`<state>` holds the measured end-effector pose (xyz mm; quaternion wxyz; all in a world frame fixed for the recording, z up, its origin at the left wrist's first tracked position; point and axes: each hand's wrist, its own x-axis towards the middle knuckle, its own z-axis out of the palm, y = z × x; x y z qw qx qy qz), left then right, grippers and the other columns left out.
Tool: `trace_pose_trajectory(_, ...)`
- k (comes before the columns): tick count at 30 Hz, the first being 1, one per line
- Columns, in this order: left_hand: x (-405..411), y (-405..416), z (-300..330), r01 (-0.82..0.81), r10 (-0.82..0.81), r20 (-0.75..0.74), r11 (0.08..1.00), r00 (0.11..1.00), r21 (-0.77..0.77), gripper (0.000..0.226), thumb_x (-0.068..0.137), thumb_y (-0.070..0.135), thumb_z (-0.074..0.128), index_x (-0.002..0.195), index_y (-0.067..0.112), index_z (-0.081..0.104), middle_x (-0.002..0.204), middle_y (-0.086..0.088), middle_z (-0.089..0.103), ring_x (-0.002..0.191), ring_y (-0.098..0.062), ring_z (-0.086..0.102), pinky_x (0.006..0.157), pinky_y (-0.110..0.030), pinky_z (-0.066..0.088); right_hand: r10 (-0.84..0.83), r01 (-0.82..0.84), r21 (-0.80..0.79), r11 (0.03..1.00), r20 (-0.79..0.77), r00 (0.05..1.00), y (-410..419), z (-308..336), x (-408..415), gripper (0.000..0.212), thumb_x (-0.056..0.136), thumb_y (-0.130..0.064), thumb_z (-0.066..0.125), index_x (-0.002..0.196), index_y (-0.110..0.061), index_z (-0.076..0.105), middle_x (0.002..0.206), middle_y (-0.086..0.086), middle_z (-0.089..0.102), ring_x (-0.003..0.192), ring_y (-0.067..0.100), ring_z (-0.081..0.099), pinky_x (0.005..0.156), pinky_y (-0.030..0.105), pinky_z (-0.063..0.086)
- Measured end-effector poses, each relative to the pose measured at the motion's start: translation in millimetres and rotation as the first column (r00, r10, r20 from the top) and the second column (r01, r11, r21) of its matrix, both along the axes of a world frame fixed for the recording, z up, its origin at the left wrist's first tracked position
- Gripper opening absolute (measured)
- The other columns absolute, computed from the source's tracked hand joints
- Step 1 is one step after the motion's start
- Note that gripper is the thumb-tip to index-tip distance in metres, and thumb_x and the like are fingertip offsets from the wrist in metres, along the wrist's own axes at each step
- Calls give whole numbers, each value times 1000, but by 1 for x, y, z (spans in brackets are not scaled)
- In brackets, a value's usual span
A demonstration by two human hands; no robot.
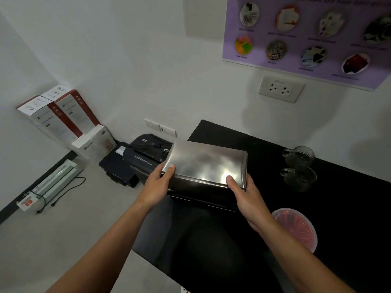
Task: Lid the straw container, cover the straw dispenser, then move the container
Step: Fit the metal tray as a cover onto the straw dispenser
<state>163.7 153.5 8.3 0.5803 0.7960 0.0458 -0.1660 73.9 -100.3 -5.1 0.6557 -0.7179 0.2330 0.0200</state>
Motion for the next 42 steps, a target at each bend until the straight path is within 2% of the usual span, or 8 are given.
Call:
trace_pose_trajectory(7, 52, -17, -1, 44, -44, 7, 998, 999, -40, 28, 107, 44, 55, 129, 34, 67, 110, 12, 76, 85, 12, 72, 87, -24, 51, -102, 102, -16, 995, 2, 995, -8, -1, 40, 67, 95, -51, 65, 154, -28, 43, 136, -7, 63, 125, 16, 58, 104, 34, 44)
trace_pose_trajectory(14, 101, -39, -5, 74, -74, 34, 997, 997, -10, 38, 107, 47, 53, 135, 25, 65, 111, 8, 74, 100, -4, 70, 89, -25, 53, -176, 177, -7, 984, 18, 984, -24, -2, 87, 69, 96, -49, 65, 154, -20, 41, 137, -1, 62, 125, 20, 59, 104, 34, 45)
trace_pose_trajectory(18, 130, -53, -8, 58, -58, 7, 998, 998, -32, 37, 106, 44, 56, 131, 19, 68, 126, -14, 74, 120, -31, 69, 111, -47, 51, -209, 210, -24, 977, 36, 977, -32, -4, 112, 61, 95, -47, 66, 147, -19, 49, 123, -3, 66, 103, 10, 63, 85, 25, 44)
trace_pose_trajectory(21, 149, -62, -11, 47, -49, -15, 994, 999, -102, 33, 104, 44, 59, 122, 19, 70, 124, -18, 74, 118, -37, 70, 110, -53, 52, -238, 240, -29, 970, 58, 970, -38, -8, 128, 59, 95, -45, 67, 145, -17, 51, 123, -1, 67, 107, 15, 63, 83, 25, 43)
trace_pose_trajectory(25, 171, -73, -11, 49, -45, 38, 995, 998, -88, 23, 105, 42, 58, 109, 23, 70, 104, -4, 73, 99, -22, 67, 85, -35, 52, -253, 255, -4, 967, 90, 963, -45, -11, 143, 57, 96, -41, 68, 144, -15, 51, 124, -1, 67, 109, 12, 63, 82, 18, 44)
trace_pose_trajectory(32, 201, -87, -13, 77, -75, 48, 996, 996, -39, 24, 106, 42, 56, 110, 22, 68, 98, -2, 69, 87, -19, 61, 79, -33, 44, -277, 276, 21, 961, 114, 954, -56, -14, 167, 56, 95, -43, 69, 143, -21, 52, 118, -14, 67, 106, -3, 62, 84, 15, 43)
trace_pose_trajectory(37, 217, -89, -12, 121, -120, 55, 992, 991, -25, 21, 106, 41, 56, 101, 24, 67, 84, 11, 66, 66, 2, 60, 60, -16, 47, -268, 269, 2, 963, 86, 960, -63, -16, 178, 72, 92, -51, 67, 152, -19, 45, 131, -6, 66, 119, 13, 63, 97, 26, 43)
trace_pose_trajectory(42, 227, -92, -10, 133, -132, 23, 991, 991, -30, 22, 107, 39, 55, 93, 27, 66, 78, 9, 64, 50, 6, 59, 53, -15, 46, -274, 275, -10, 961, 60, 960, -66, -18, 187, 86, 89, -57, 67, 159, -17, 35, 145, -1, 60, 131, 19, 57, 107, 31, 41)
